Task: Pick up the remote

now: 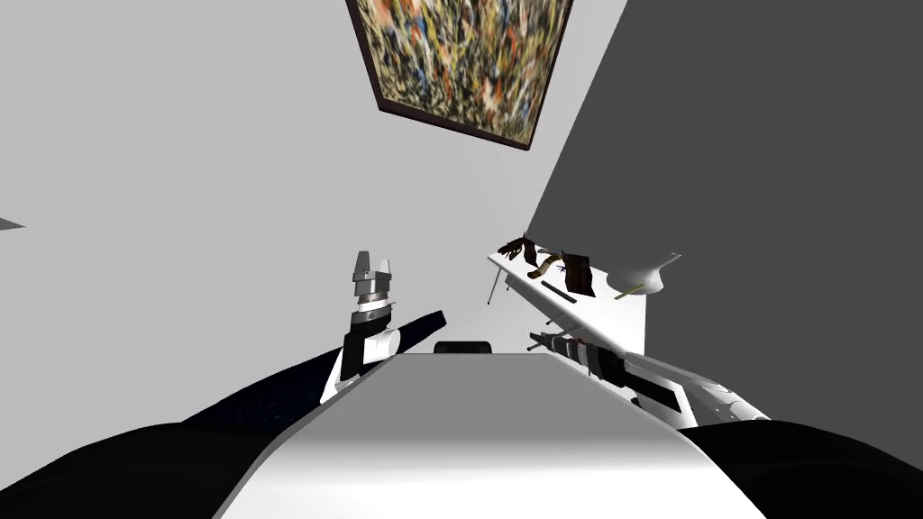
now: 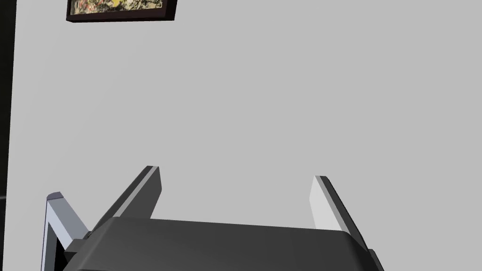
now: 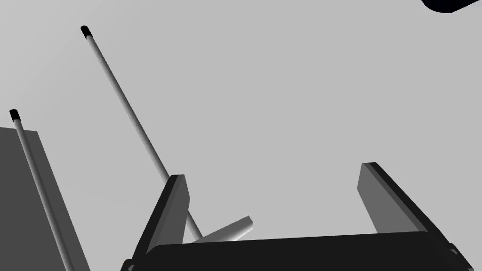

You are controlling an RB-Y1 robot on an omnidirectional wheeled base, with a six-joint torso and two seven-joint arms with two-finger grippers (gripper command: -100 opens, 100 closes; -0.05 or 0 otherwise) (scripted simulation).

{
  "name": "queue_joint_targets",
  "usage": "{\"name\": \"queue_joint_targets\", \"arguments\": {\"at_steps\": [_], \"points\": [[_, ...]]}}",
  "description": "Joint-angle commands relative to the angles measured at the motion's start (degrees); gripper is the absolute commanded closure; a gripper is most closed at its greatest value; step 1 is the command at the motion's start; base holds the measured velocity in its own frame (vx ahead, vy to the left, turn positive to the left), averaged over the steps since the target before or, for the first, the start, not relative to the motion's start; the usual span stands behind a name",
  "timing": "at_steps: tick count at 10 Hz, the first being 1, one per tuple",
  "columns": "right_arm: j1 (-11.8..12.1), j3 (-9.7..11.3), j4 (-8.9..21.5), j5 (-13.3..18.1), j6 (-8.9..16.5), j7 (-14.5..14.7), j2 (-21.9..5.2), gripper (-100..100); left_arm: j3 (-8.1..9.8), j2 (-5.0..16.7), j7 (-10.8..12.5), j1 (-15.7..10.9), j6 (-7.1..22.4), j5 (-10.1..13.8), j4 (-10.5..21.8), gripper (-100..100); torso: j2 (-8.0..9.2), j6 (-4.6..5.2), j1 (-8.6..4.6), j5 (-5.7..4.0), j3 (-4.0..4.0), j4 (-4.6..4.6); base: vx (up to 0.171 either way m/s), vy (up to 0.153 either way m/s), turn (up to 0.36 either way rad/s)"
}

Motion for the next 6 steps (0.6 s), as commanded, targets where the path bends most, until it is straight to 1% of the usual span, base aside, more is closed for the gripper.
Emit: {"name": "queue_joint_targets", "arguments": {"at_steps": [1,2,3,4,5,6], "points": [[1.0,1.3,2.0,0.6,0.2,0.3,-2.9,-100,0.0,0.0,0.0,0.0,0.0,0.0,0.0,0,0.0,0.0,0.0,0.0,0.0,0.0,0.077,0.045,0.2],[1.0,1.3,2.0,0.6,0.2,0.3,-3.8,-100,0.0,0.0,0.0,0.0,0.0,0.0,0.0,0,-0.04,-0.02,-0.01,-0.01,-0.02,-0.01,0.072,0.03,0.067],[1.0,1.3,2.0,0.6,0.2,0.3,-5.1,-100,0.0,0.0,0.0,0.0,0.0,0.0,0.0,0,-0.02,0.02,-0.04,0.0,-0.01,0.0,0.027,0.015,-0.032],[1.3,2.7,4.1,1.1,0.1,0.4,-7.1,-100,0.0,0.0,0.0,0.0,0.0,0.0,0.0,0,0.11,0.03,-0.08,-0.02,0.06,0.02,0.05,0.04,0.187],[1.3,2.7,4.1,1.1,0.1,0.4,-8.5,-100,0.0,0.0,0.0,0.0,0.0,0.0,0.0,0,0.05,-0.04,-0.03,-0.01,0.03,0.02,0.056,0.032,0.093],[1.5,4.1,6.1,1.7,0.0,0.5,-10.5,-100,0.0,0.0,0.0,0.0,0.0,0.0,0.0,0,0.05,0.03,-0.04,-0.01,0.03,0.01,0.07,0.03,0.119]]}}
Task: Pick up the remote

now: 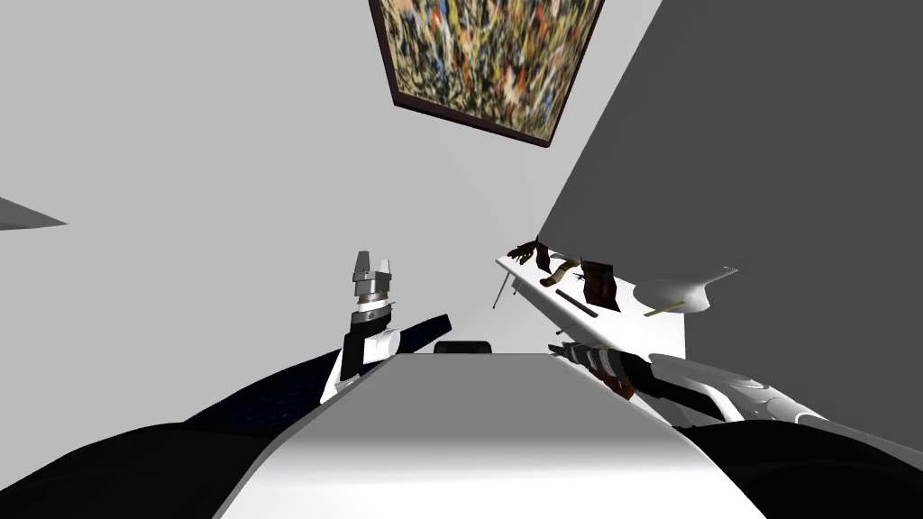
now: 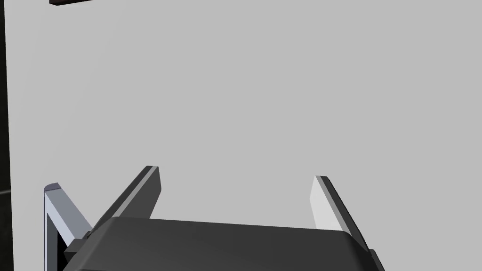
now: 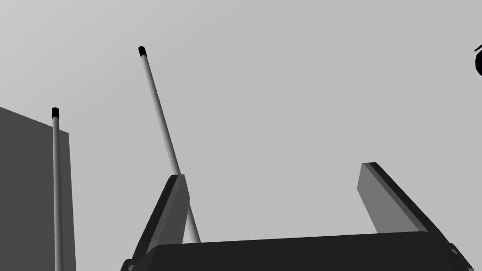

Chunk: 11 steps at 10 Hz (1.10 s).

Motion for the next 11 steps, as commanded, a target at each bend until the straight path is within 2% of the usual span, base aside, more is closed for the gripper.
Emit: {"name": "queue_joint_targets", "arguments": {"at_steps": [1,2,3,4,5,6,7,8,11], "points": [[1.6,-0.3,1.2,-0.3,-0.7,0.9,-2.4,-100,0.0,0.0,0.0,0.0,0.0,0.0,0.0,0,0.0,0.0,0.0,0.0,0.0,0.0,0.074,0.019,0.075],[1.9,1.0,3.1,0.3,-0.7,1.0,-4.4,-100,0.0,0.0,0.0,0.0,0.0,0.0,0.0,0,-0.01,0.03,-0.03,0.0,-0.01,0.0,0.093,0.032,0.163],[1.9,1.0,3.1,0.3,-0.7,1.0,-5.5,-100,0.0,0.0,0.0,0.0,0.0,0.0,0.0,0,-0.08,-0.01,0.0,-0.01,-0.05,-0.02,0.072,0.018,0.072],[2.2,2.3,4.9,0.8,-0.8,1.0,-7.4,-100,0.01,0.0,0.0,0.0,0.0,0.0,0.0,0,-0.03,0.04,-0.02,0.01,-0.02,-0.01,0.082,-0.002,0.124],[2.2,2.3,4.9,0.8,-0.8,1.0,-8.3,-100,0.0,0.0,0.0,0.0,0.0,0.0,0.0,0,-0.06,0.0,-0.09,-0.02,-0.03,-0.01,0.065,-0.001,0.088],[2.4,3.6,6.5,1.3,-0.9,1.1,-10.8,-100,0.01,0.0,0.0,0.0,0.0,0.0,0.0,0,-0.01,0.03,-0.09,-0.02,-0.01,-0.01,0.088,0.002,0.129],[2.7,4.8,8.0,1.7,-1.0,1.1,-12.1,-100,0.0,0.0,0.0,0.0,0.0,0.0,0.0,0,-0.06,0.01,-0.09,-0.02,-0.03,-0.01,0.125,-0.01,0.198],[2.7,4.8,8.0,1.7,-1.0,1.1,-13.1,-100,0.0,0.0,0.0,0.0,0.0,0.0,0.0,0,-0.18,0.0,-0.13,-0.03,-0.1,-0.04,0.09,-0.026,0.071],[3.6,8.0,11.3,3.0,-1.2,1.0,-18.1,-100,0.01,0.0,0.0,0.0,0.0,0.0,0.0,0,-0.17,0.0,-0.26,-0.06,-0.1,-0.04,0.111,-0.064,0.149]]}}
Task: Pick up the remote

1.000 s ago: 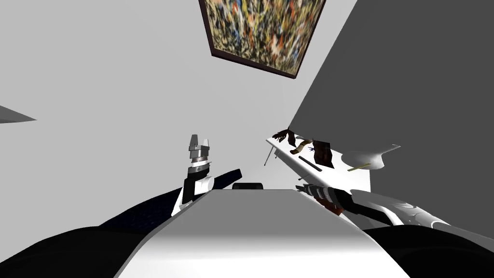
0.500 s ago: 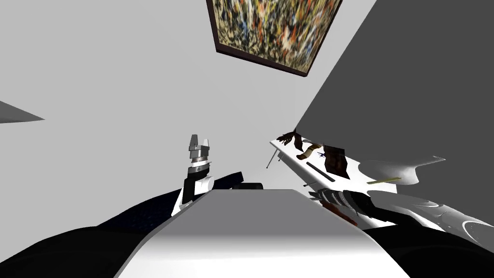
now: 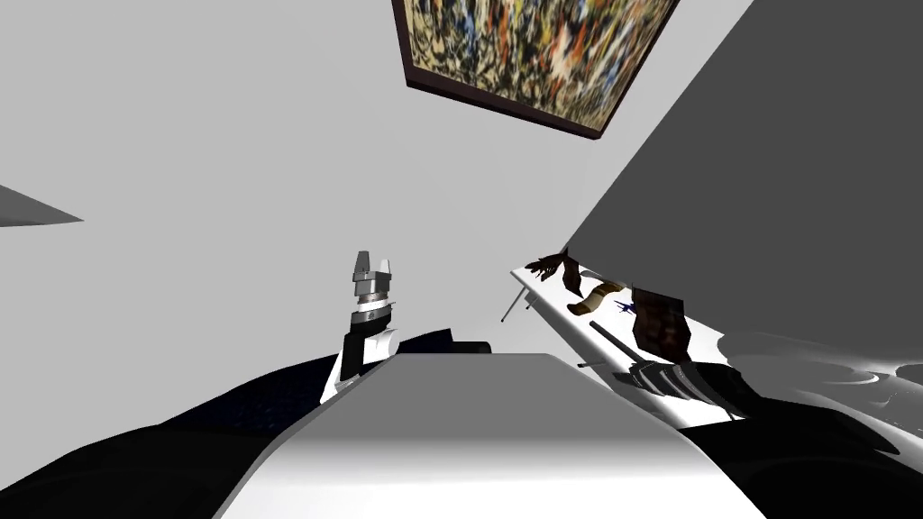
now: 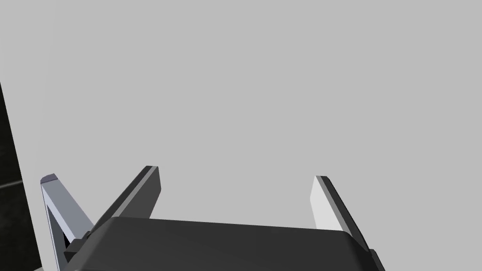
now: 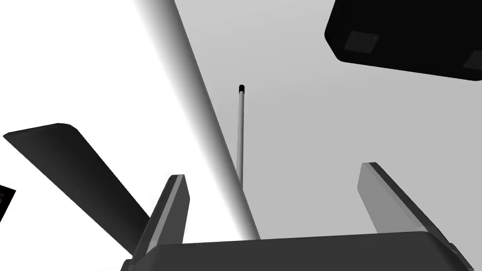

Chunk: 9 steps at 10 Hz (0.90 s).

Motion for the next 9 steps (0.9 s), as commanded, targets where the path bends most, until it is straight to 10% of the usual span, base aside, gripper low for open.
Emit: {"name": "queue_joint_targets", "arguments": {"at_steps": [1,7,8,9], "points": [[1.5,1.3,1.0,-0.7,0.2,1.3,-2.1,-100,0.0,0.0,0.0,0.0,0.0,0.0,0.0,0,0.0,0.0,0.0,0.0,0.0,0.0,0.135,-0.128,0.17],[2.4,4.5,2.0,1.6,-0.3,0.3,-2.4,-100,0.01,0.0,0.0,0.0,0.0,0.0,0.0,0,0.07,0.05,-0.22,-0.1,0.04,0.01,0.098,-0.123,0.087],[2.4,4.6,2.0,1.8,-0.4,0.0,-2.3,0,0.0,0.0,0.0,0.0,0.0,0.0,0.0,0,0.24,0.05,0.06,-0.05,0.13,0.05,0.009,-0.014,0.001],[2.6,4.8,2.9,2.3,0.3,0.6,-0.3,-100,0.0,0.0,0.0,0.0,0.0,0.0,0.0,0,0.39,0.06,0.29,0.02,0.22,0.09,0.019,-0.009,0.075]]}}
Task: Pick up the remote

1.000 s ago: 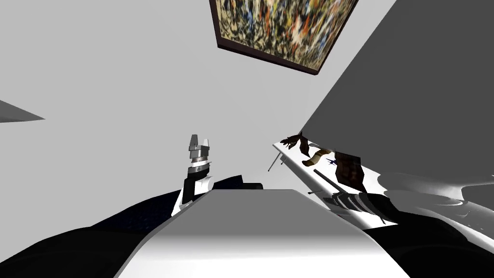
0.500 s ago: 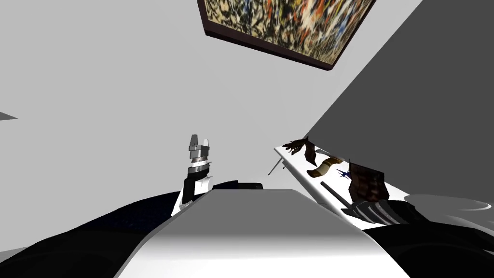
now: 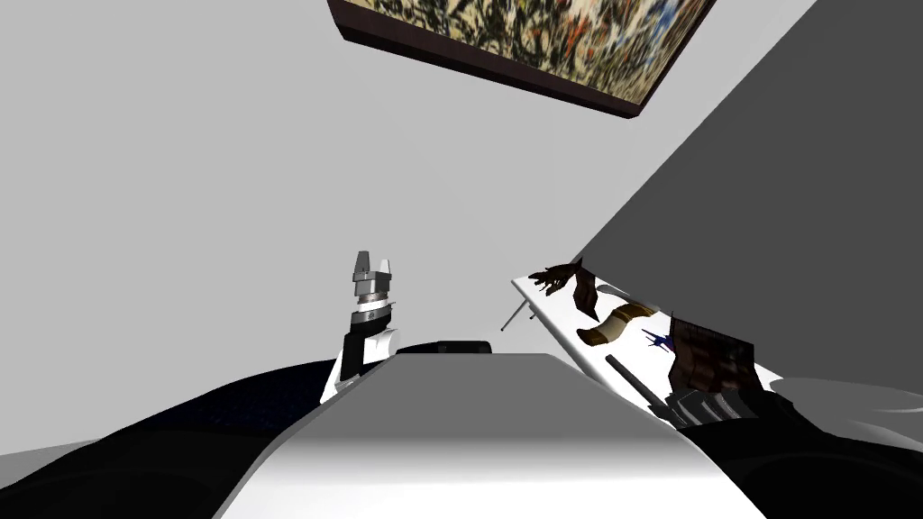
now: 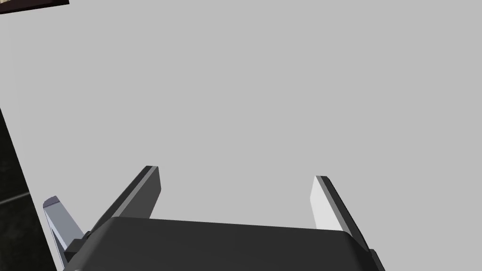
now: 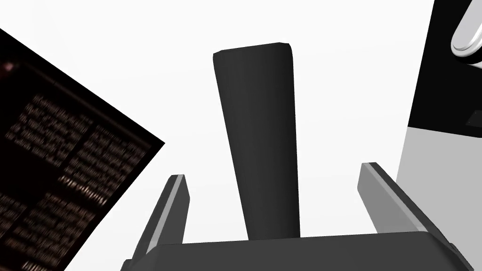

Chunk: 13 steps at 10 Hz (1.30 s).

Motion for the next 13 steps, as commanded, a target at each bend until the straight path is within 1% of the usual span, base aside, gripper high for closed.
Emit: {"name": "queue_joint_targets", "arguments": {"at_steps": [1,3,4,5,9,10,11,12,13], "points": [[0.0,0.1,0.9,0.7,0.4,0.2,1.6,-100,0.0,0.0,0.0,0.0,0.0,0.0,0.0,0,0.0,0.0,0.0,0.0,0.0,0.0,0.024,-0.007,0.052],[0.1,0.3,1.8,1.3,1.1,0.7,3.7,-100,0.0,0.0,0.0,0.0,0.0,0.0,0.0,0,0.01,0.01,0.04,0.01,0.01,0.0,0.021,-0.003,0.04],[0.2,0.2,1.2,1.0,1.1,0.6,3.0,-100,0.0,0.0,0.0,0.0,0.0,0.0,0.0,0,0.02,0.01,0.06,0.02,0.01,0.0,0.008,-0.001,0.011],[0.2,0.2,1.3,1.0,1.2,0.6,3.1,100,0.0,0.0,0.0,0.0,0.0,0.0,0.0,0,0.03,0.03,0.07,0.03,0.02,0.01,0.0,0.0,0.0],[0.2,0.2,1.2,1.0,1.0,0.7,3.0,100,-0.04,0.0,0.0,0.0,0.0,0.0,0.0,0,-0.02,0.04,-0.18,-0.12,-0.01,0.01,0.0,0.0,0.0],[0.2,0.2,1.2,1.0,1.0,0.7,3.0,0,-0.04,0.0,0.0,0.0,0.0,0.0,0.0,0,-0.03,0.04,-0.19,-0.12,-0.01,0.01,0.0,0.0,0.0],[-0.1,0.0,0.7,0.6,0.3,0.1,1.1,100,-0.04,0.0,0.0,0.0,0.0,0.0,0.0,0,-0.03,0.04,-0.2,-0.12,-0.01,0.01,-0.017,0.004,-0.081],[-0.2,0.0,0.2,0.3,-0.1,-0.2,0.1,100,-0.03,0.0,0.0,0.0,0.0,0.0,0.0,0,0.01,0.06,-0.17,-0.07,0.01,0.02,-0.033,0.004,-0.087],[-0.2,0.0,0.2,0.3,-0.1,-0.2,0.1,100,-0.03,0.0,0.0,0.0,0.0,0.0,0.0,0,0.07,0.07,-0.15,-0.07,0.04,0.03,-0.021,0.002,-0.012]]}}
